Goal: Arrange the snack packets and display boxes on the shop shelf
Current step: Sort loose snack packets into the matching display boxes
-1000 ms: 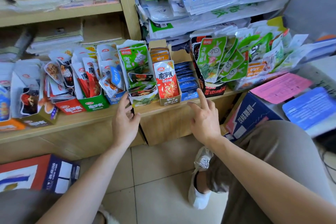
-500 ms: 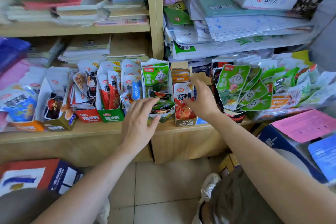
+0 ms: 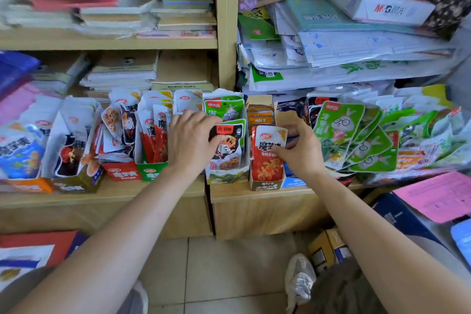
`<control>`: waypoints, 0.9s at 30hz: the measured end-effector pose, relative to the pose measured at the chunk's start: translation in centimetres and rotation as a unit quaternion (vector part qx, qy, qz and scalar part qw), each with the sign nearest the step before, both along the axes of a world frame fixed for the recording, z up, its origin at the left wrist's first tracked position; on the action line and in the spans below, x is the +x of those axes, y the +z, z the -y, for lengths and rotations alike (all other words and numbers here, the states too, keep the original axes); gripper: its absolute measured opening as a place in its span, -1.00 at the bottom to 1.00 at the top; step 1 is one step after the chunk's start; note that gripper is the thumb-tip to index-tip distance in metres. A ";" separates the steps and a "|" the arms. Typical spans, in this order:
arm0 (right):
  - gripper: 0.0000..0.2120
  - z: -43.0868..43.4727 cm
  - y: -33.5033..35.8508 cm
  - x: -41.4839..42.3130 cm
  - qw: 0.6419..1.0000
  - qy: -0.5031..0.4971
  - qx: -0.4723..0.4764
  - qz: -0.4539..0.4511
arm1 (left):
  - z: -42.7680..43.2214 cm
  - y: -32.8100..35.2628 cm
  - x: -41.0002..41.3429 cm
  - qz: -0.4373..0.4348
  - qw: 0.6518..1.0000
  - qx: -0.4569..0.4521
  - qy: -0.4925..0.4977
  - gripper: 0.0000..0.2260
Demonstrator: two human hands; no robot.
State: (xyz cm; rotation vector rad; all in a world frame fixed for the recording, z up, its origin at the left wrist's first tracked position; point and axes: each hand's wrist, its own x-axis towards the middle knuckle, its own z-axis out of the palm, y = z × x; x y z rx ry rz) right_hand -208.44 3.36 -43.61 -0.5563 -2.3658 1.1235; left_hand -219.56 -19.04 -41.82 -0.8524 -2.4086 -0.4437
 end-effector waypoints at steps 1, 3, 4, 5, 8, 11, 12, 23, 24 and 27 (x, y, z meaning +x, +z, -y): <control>-0.61 0.1 0.2 0.5 1.000 0.007 -0.026 0.003 | 0.0 -0.1 0.0 0.011 1.000 0.010 -0.003 -0.64; -0.73 0.2 0.5 1.8 0.995 0.067 -0.064 0.029 | 0.2 -0.4 0.1 0.037 0.999 0.031 -0.018 -0.65; -0.80 0.1 0.6 2.7 0.990 0.114 -0.058 0.053 | 0.3 -0.6 0.3 0.049 0.998 0.038 -0.025 -0.66; -0.84 -0.1 0.6 3.5 0.984 0.159 -0.029 0.074 | 0.4 -0.7 0.4 0.057 0.997 0.043 -0.030 -0.67; -0.88 -0.1 0.7 5.6 0.969 0.232 0.027 0.082 | 0.6 -1.1 1.0 0.065 0.996 0.049 -0.045 -0.70; -0.89 0.1 0.9 6.3 0.972 0.225 0.008 0.067 | 0.7 -1.0 1.9 0.074 0.994 0.061 -0.059 -0.73; -0.88 0.1 0.8 6.2 0.975 0.212 0.007 0.059 | 0.7 -0.8 2.2 0.079 0.993 0.065 -0.065 -0.75; -0.65 -1.3 0.4 1.3 0.995 0.087 -0.017 0.038 | 2.8 0.0 3.4 0.221 0.962 0.012 -0.159 -0.97; -0.63 -1.4 0.4 1.0 0.995 0.094 -0.016 0.038 | 3.0 -0.1 3.4 0.223 0.961 0.011 -0.166 -0.96; -0.49 -1.5 0.6 0.6 0.993 0.112 0.001 0.024 | 3.4 -0.5 3.6 0.223 0.959 0.019 -0.176 -0.94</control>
